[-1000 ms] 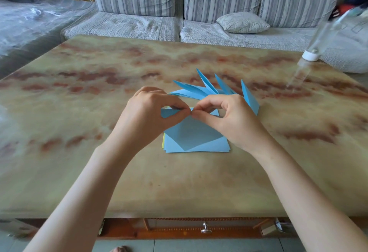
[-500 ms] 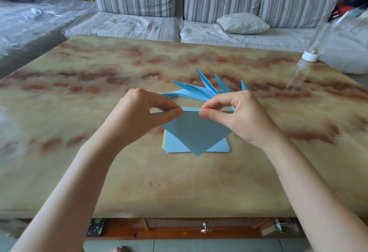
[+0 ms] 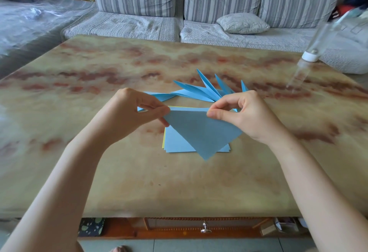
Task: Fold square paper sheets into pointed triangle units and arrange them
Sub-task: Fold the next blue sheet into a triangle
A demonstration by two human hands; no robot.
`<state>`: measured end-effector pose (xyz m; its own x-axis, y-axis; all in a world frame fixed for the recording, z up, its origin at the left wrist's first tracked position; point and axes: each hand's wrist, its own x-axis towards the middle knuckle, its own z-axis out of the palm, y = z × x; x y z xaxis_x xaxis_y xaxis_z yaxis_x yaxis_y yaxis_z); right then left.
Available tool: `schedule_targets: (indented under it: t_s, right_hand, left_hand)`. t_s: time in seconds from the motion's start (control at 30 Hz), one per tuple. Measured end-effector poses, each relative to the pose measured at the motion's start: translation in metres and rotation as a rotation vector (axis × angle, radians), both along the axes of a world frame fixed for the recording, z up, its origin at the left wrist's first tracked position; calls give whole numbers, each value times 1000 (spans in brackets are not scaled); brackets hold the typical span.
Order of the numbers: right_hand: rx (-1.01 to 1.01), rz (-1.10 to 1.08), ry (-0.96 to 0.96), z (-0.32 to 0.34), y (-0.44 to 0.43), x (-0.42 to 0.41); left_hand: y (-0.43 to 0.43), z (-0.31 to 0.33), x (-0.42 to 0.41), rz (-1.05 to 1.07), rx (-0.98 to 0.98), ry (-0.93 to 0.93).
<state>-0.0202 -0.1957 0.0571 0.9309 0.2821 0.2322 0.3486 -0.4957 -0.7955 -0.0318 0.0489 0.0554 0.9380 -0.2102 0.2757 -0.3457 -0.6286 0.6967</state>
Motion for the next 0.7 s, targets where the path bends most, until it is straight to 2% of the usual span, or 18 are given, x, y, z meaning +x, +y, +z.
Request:
schedule_targets:
  t_s: [0.27, 0.7]
  right_hand:
    - [27, 10, 46, -1, -1, 0]
    - [84, 6, 118, -6, 0, 0]
  left_hand:
    - [0, 2, -1, 4, -12, 26]
    - [2, -5, 4, 86, 56, -68]
